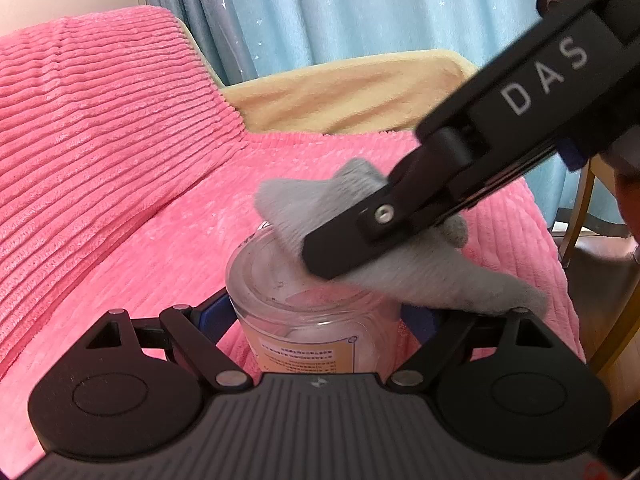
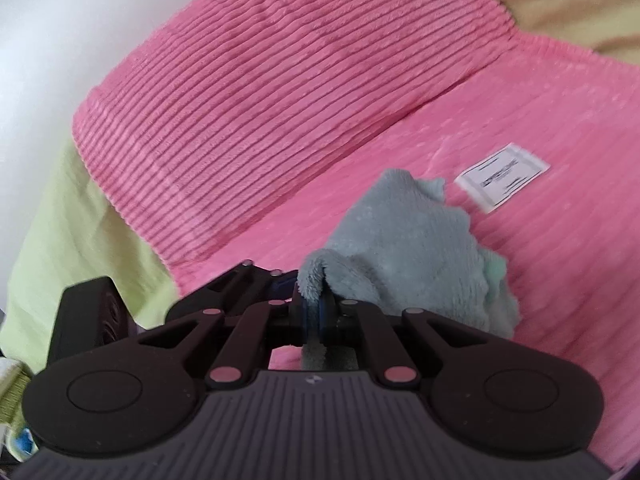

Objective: Clean container
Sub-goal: 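Hold the upright jar in the left tool while the right tool rubs the rim with cloth, then keep the jar in the left tool while the right tool wipes around the opening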

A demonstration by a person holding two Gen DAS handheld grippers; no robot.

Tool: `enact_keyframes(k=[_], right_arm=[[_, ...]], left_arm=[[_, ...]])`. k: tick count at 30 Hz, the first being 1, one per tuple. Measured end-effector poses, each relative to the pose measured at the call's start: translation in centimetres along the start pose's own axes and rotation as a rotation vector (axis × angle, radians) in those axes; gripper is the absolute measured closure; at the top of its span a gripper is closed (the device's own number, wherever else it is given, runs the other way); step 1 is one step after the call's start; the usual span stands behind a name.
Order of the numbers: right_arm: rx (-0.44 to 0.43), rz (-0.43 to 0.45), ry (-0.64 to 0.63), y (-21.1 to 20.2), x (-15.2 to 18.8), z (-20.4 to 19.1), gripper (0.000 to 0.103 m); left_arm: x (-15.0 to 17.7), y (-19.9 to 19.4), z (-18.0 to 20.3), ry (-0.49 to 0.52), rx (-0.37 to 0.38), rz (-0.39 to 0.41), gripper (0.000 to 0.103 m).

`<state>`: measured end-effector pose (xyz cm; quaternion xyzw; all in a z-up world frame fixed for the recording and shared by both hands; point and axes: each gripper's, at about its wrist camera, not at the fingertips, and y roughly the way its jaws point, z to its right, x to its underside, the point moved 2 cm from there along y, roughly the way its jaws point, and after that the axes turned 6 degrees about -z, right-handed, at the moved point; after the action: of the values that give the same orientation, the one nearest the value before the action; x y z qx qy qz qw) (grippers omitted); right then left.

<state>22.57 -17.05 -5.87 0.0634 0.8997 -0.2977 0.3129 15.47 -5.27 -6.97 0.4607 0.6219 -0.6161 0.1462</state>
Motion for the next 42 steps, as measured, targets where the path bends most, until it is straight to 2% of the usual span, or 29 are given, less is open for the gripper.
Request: enact_keyframes(k=[7,15,17,20,25,30,35,42], right_arm=[[0.006,0.034,0.001,1.4,-0.5,-0.3,0.101],[0.059,0.085,-0.027,1.9,-1.5,0.1,0.102],[0.096,0.098,-0.048,1.7,-1.7,0.3,0.102],[0.147,0.093,-0.067,0.9,-1.9,0.5,0.102],[0.17,0.058,-0.068,-0.7,-1.5,1.0,0.101],[0.113,-0.003,-0.083,-1.8,-0.5,0.9,0.101],[0.02,-0.031,-0.039,-1.5,0.2,0.8,0.101],[-0.036,-0.008,0.019,0.6,-0.3,0.7,0.101]], left_arm=[[-0.3,-0.5,0.2,-0.015,0.005,0.0,0.017],[-0.9,-0.1,-0.7,-0.036,0.011,0.002,0.017],[-1.1,0.1,-0.8,-0.03,0.009,0.004,0.017],[-1.6,0.2,-0.9,-0.018,0.006,0.006,0.017],[-2.2,0.7,-1.6,-0.021,0.013,0.009,0.017],[-2.5,1.3,-2.1,-0.011,0.011,0.011,0.017],[-2.9,2.2,-3.7,-0.006,0.011,0.011,0.017],[-3.0,3.0,-4.0,-0.018,0.005,0.009,0.017]])
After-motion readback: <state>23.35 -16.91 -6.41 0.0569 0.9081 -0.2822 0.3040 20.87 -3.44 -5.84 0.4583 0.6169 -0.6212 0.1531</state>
